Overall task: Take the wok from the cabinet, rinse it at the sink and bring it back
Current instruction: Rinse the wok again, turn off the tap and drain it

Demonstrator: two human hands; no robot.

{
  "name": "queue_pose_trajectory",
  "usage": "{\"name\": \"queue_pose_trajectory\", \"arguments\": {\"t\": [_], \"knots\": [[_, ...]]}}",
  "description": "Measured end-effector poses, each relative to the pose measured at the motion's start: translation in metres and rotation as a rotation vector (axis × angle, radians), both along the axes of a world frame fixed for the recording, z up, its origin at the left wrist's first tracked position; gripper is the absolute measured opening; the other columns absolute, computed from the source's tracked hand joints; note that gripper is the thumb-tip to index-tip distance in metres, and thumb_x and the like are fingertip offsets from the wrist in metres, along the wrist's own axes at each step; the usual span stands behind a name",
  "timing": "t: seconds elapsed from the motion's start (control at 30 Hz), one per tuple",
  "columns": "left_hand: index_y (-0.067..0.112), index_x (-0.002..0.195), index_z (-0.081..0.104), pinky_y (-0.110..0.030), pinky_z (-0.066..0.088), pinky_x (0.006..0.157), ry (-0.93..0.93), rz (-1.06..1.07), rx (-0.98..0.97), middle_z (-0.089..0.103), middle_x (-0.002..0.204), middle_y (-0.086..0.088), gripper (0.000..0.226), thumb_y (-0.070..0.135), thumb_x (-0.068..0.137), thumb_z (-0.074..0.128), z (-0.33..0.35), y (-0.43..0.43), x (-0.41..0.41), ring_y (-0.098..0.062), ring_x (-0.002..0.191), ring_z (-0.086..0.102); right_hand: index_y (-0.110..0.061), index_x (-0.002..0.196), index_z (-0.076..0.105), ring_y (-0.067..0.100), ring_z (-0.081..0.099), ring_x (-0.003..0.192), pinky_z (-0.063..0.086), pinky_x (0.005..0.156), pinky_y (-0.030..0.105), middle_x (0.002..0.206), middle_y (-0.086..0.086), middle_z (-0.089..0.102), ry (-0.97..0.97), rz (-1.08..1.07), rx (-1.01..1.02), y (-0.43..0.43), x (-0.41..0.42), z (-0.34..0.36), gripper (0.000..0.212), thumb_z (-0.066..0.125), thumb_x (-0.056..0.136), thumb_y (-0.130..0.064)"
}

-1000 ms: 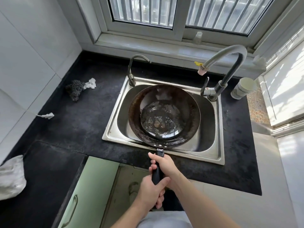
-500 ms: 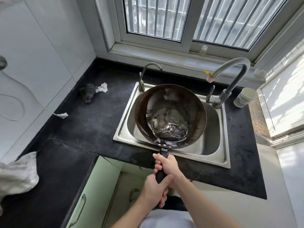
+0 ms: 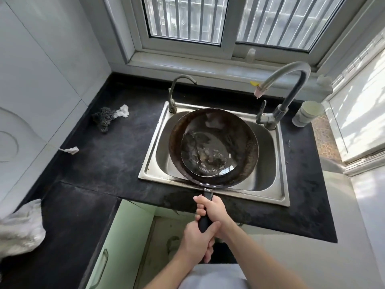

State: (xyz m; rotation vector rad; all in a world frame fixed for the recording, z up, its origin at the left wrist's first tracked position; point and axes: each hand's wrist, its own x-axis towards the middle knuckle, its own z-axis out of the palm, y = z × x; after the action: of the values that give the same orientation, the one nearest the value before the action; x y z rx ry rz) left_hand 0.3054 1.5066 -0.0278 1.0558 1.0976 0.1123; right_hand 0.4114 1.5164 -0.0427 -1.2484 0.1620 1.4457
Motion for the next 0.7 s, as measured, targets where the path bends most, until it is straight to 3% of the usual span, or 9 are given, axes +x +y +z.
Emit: {"name": "queue_pose_trajectory", "arguments": {"t": [0.43,0.7], "knots": [[0.003,0.067,0.049,-0.022,0.031,0.035,0.010,0.080,0.042,0.042,0.045,-0.005,0.037,0.024,0.092,0.064,0.012,0.026,0.036,-0.019,0.030,0.036,-0.011,0.072,0.048,0.010,0.040,0.039,0.044,0.043,0.027,0.052,0.000,0.040,-0.049,0.151,0.016,0.036,0.037,0.014,0.026,0.059,0.093,0.001],[0.008,0.054,0.047,-0.021,0.030,0.035,0.042,0.090,0.011,0.042,0.043,-0.008,0.045,0.026,0.091,0.067,0.007,0.021,0.016,-0.020,0.029,0.038,-0.012,0.071,0.044,0.009,0.038,0.039,0.041,0.042,0.025,0.051,-0.001,0.041,-0.021,0.138,-0.003,0.032,0.015,0.007,0.031,0.059,0.094,0.003]]}}
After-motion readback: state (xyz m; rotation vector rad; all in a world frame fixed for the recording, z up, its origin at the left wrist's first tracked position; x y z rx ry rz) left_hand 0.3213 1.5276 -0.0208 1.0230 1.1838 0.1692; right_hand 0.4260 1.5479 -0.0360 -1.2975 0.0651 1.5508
